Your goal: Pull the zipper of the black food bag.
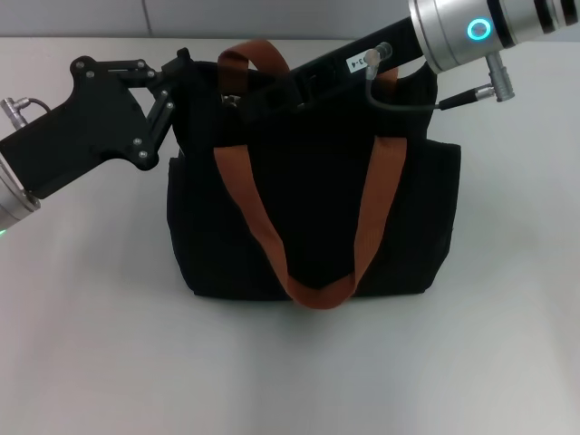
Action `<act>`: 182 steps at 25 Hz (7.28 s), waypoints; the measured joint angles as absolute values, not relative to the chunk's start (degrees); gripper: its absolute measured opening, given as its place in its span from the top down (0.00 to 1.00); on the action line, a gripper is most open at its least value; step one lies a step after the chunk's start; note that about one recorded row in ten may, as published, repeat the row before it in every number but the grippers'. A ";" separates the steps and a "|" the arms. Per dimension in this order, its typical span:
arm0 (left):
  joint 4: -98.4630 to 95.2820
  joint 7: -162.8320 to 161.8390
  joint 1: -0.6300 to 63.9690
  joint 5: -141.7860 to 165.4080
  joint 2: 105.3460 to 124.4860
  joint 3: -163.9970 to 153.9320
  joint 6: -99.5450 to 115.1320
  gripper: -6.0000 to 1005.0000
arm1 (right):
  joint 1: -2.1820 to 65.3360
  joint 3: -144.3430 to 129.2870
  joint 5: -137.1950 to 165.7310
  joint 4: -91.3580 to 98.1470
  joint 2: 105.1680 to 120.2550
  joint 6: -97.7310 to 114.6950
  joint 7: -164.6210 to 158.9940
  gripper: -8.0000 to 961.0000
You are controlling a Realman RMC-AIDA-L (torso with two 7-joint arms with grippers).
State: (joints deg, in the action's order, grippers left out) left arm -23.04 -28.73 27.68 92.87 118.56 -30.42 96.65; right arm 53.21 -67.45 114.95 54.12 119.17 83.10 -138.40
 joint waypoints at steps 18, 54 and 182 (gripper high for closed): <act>-23.02 -28.74 27.23 92.96 118.57 -30.30 97.31 0.90 | 54.07 -68.49 115.71 54.43 119.36 81.96 -138.94 0.99; -23.03 -28.74 27.07 92.41 118.57 -30.15 96.85 0.89 | 41.60 -68.23 118.29 68.06 119.40 82.69 -144.34 0.99; -36.71 -69.90 24.87 104.72 113.66 -43.40 114.62 0.19 | 24.21 -47.75 108.75 31.63 118.99 101.31 -55.75 0.30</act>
State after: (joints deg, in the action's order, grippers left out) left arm -36.71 -69.90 24.87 104.72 113.66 -43.40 114.62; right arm 24.21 -47.75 108.75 31.63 118.99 101.31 -55.75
